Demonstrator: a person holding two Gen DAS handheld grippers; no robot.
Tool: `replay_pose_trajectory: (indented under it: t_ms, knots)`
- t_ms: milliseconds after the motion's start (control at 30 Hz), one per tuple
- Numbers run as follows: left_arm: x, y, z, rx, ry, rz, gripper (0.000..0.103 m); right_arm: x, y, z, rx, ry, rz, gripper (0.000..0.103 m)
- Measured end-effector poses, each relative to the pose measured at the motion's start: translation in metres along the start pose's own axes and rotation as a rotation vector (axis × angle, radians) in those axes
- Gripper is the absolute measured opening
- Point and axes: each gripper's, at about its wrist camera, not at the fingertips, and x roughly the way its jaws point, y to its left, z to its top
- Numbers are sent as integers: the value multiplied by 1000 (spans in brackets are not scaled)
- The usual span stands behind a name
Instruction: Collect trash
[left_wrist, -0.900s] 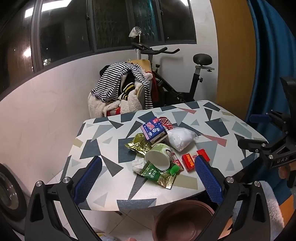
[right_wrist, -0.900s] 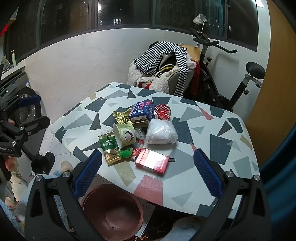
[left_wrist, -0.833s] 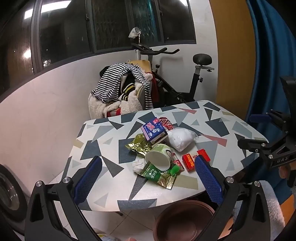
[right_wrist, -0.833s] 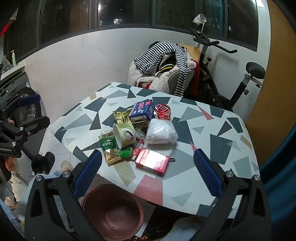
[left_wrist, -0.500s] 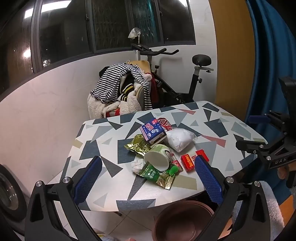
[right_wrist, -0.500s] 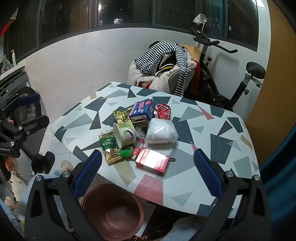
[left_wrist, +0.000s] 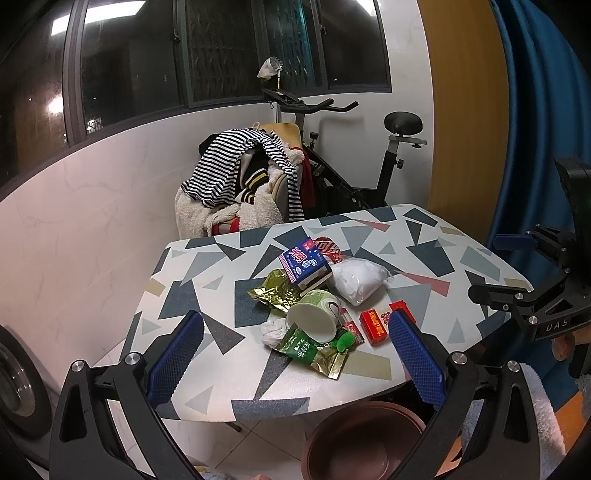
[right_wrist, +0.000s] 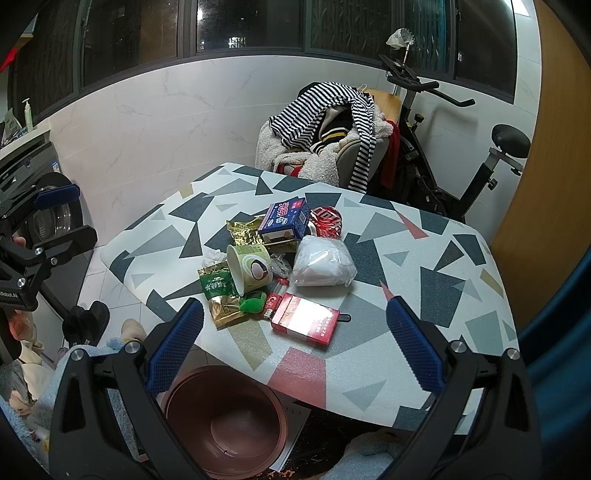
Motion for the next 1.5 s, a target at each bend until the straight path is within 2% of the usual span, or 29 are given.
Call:
replay_pose_trajectory:
  t_ms: [1500]
  knots:
    - [8,17,-4,-32,-5,27,98,1,3,4,-6,1,-3,97]
